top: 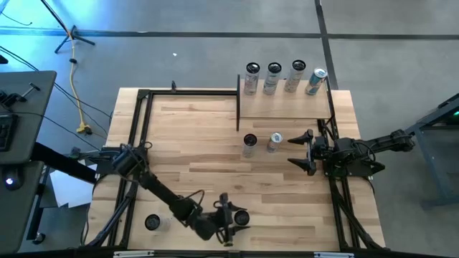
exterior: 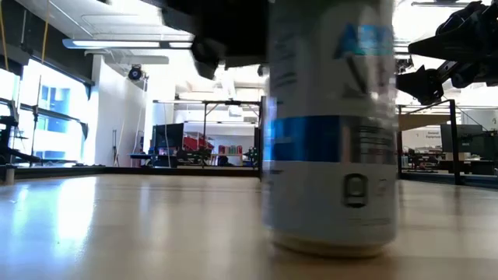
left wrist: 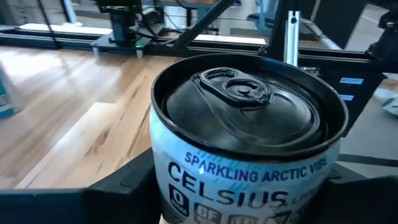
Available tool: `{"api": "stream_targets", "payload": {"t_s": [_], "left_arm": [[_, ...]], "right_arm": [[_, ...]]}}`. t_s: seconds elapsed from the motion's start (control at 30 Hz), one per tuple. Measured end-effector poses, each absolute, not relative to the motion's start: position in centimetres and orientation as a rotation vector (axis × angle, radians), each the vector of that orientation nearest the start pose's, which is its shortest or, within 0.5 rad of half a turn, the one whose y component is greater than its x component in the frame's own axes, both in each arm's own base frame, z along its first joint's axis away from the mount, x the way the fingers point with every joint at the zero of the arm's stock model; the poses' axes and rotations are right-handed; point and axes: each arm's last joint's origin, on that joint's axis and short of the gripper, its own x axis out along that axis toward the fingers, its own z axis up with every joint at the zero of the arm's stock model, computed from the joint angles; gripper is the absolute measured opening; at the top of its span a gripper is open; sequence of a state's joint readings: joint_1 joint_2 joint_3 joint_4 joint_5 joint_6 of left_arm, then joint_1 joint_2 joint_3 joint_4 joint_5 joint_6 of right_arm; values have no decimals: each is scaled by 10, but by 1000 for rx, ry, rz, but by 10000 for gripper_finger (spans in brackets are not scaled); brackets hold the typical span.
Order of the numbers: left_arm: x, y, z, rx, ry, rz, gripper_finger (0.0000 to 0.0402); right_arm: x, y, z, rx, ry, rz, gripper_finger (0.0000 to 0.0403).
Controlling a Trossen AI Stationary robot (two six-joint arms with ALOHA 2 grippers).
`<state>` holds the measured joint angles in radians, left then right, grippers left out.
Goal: Place canned beverage on shelf
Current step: Move the white blue soda can to the center of the table
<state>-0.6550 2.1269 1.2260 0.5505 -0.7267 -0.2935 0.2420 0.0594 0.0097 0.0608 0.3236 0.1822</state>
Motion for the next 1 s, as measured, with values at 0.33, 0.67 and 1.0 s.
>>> {"api": "stream_targets", "payload": {"t_s": [0.33, 0.67, 1.0], "left_arm": [[407, -187, 146, -28, 263, 28, 223], [443, -92, 150, 0, 237, -78, 223], [450, -48, 151, -33, 234, -89, 223]], "right_arm": [[99, 15, 168, 185, -18, -81, 389], [99, 15, 168, 185, -18, -82, 389], [99, 15, 168, 185, -19, -87, 389]]}}
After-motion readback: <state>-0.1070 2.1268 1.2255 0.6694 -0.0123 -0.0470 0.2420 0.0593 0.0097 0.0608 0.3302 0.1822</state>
